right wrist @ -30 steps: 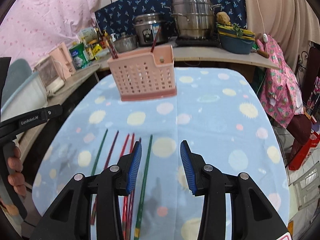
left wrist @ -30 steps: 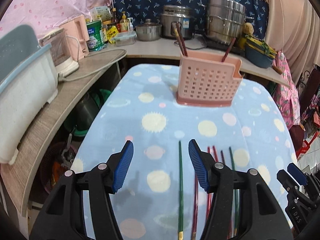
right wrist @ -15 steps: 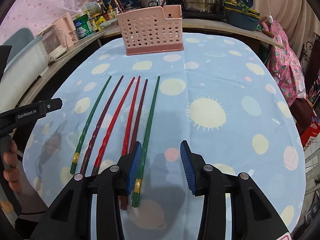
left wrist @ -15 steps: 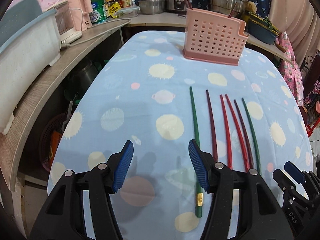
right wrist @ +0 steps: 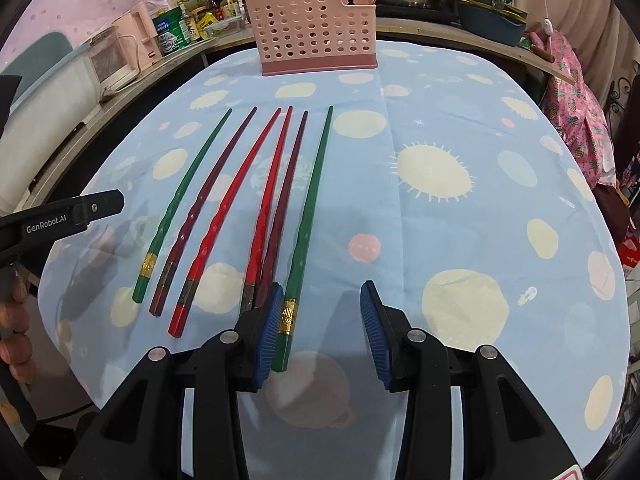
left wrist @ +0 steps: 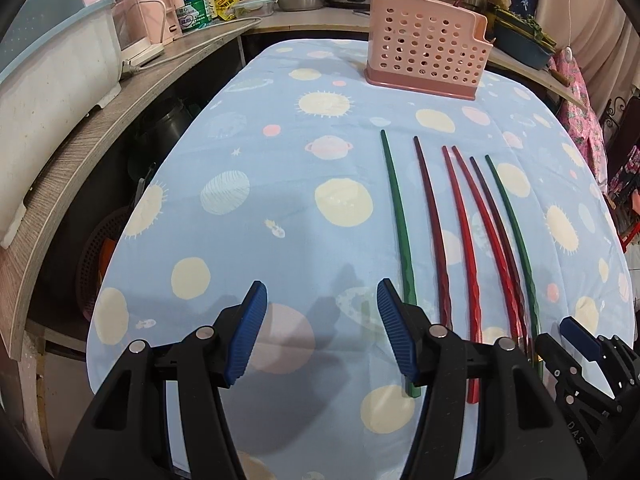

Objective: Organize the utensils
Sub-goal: 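Grasp a green chopstick with the right tool while the left tool grasps another green chopstick, then lift and carry both green chopsticks over the pink basket, then open both tools to drop the green chopsticks into the pink basket, then move both tools back down to the remaining dark red chopsticks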

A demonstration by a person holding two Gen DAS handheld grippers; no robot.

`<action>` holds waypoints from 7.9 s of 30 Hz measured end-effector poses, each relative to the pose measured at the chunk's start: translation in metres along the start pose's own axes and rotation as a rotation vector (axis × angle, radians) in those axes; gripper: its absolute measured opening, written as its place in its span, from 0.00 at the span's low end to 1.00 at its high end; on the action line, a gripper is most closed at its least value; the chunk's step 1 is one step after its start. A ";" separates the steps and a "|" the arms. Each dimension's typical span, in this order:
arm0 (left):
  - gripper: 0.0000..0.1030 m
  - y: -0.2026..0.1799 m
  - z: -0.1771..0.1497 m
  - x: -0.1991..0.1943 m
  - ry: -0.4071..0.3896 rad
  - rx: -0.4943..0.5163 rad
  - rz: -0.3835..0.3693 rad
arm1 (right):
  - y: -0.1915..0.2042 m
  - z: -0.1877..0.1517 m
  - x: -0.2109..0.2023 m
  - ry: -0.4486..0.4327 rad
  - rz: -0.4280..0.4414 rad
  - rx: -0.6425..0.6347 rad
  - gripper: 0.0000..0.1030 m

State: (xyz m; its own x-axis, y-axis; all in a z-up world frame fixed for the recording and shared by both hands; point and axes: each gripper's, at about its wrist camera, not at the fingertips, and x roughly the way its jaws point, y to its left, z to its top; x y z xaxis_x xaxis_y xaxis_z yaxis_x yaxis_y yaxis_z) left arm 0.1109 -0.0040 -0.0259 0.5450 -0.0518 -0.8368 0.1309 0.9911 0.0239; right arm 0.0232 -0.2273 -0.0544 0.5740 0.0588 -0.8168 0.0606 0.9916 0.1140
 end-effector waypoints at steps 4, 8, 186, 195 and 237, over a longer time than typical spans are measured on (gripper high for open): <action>0.53 -0.001 -0.003 0.000 0.006 0.000 -0.003 | 0.000 -0.002 -0.001 -0.003 0.002 -0.001 0.36; 0.53 -0.003 -0.007 0.000 0.009 0.010 -0.004 | 0.000 -0.004 -0.001 -0.005 0.003 0.000 0.34; 0.54 -0.034 0.244 -0.093 -0.416 -0.059 -0.093 | -0.043 0.279 -0.092 -0.500 0.106 0.130 0.46; 0.54 -0.023 0.184 -0.081 -0.333 -0.054 -0.088 | -0.038 0.215 -0.087 -0.430 0.048 0.114 0.46; 0.54 -0.015 -0.026 -0.021 -0.027 -0.020 -0.081 | 0.016 -0.036 -0.027 -0.052 0.065 -0.081 0.35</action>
State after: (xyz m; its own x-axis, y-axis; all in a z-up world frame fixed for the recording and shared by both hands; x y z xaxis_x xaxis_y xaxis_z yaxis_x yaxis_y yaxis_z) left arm 0.0760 -0.0147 -0.0234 0.5557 -0.1354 -0.8203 0.1589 0.9858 -0.0550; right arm -0.0205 -0.2086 -0.0510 0.6161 0.1195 -0.7786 -0.0430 0.9921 0.1182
